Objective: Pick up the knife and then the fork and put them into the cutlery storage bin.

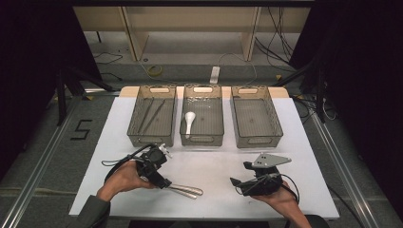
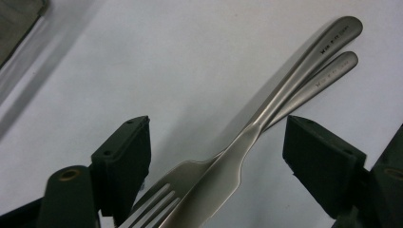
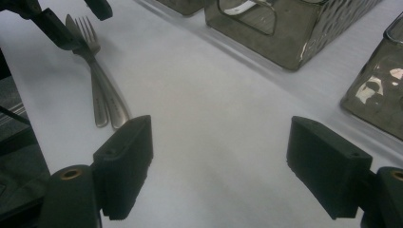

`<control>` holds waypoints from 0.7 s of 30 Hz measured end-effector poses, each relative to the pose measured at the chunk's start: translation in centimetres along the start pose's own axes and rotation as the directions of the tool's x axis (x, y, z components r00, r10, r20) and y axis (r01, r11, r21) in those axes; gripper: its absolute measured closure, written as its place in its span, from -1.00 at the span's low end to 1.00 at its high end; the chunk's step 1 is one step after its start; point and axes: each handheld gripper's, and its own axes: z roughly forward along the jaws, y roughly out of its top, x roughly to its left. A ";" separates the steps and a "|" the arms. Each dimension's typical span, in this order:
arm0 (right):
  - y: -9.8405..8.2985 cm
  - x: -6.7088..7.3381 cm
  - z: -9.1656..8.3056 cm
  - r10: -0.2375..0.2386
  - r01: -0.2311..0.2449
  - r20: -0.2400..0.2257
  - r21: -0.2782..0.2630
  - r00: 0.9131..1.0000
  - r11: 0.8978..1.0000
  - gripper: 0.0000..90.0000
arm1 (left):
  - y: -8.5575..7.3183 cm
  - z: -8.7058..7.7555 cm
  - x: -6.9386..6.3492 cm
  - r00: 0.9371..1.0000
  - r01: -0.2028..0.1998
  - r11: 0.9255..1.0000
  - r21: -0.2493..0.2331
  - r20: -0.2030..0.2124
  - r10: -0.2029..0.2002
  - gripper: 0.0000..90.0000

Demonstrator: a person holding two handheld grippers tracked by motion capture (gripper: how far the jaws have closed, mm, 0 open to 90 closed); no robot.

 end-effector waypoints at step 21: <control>0.0 0.4 0.2 -0.003 0.003 0.007 0.016 1.000 1.000 -0.45 | 0.0 1.8 -1.6 0.987 -0.162 0.983 0.091 -0.007 0.163 0.04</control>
